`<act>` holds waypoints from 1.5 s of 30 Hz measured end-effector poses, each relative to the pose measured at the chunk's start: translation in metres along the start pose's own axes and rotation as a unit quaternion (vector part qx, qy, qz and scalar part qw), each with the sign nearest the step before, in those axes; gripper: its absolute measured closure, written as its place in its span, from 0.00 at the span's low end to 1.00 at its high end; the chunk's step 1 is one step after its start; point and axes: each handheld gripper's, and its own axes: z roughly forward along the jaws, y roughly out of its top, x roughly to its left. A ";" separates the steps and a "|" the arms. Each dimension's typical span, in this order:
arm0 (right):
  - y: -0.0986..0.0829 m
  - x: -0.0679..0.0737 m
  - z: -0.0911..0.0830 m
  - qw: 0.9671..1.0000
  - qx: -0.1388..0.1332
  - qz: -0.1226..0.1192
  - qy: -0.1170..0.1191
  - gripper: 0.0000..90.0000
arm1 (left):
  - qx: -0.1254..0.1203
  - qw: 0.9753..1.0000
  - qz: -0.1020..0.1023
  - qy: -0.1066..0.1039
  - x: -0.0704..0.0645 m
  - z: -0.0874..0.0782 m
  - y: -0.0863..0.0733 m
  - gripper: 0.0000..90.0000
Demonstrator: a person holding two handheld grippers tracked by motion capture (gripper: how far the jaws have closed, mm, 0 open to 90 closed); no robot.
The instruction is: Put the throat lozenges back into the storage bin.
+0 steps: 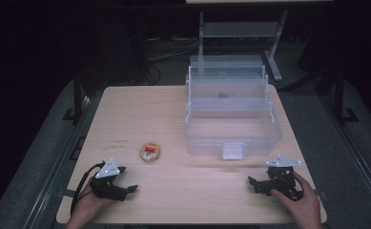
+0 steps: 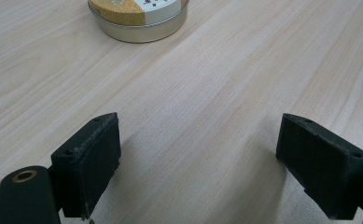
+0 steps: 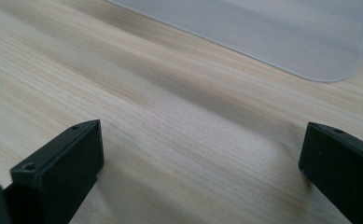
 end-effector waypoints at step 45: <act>-0.001 0.000 0.000 1.000 0.000 0.002 -0.002 0.00 | 0.036 0.999 -0.021 -0.010 0.001 -0.006 0.010 0.16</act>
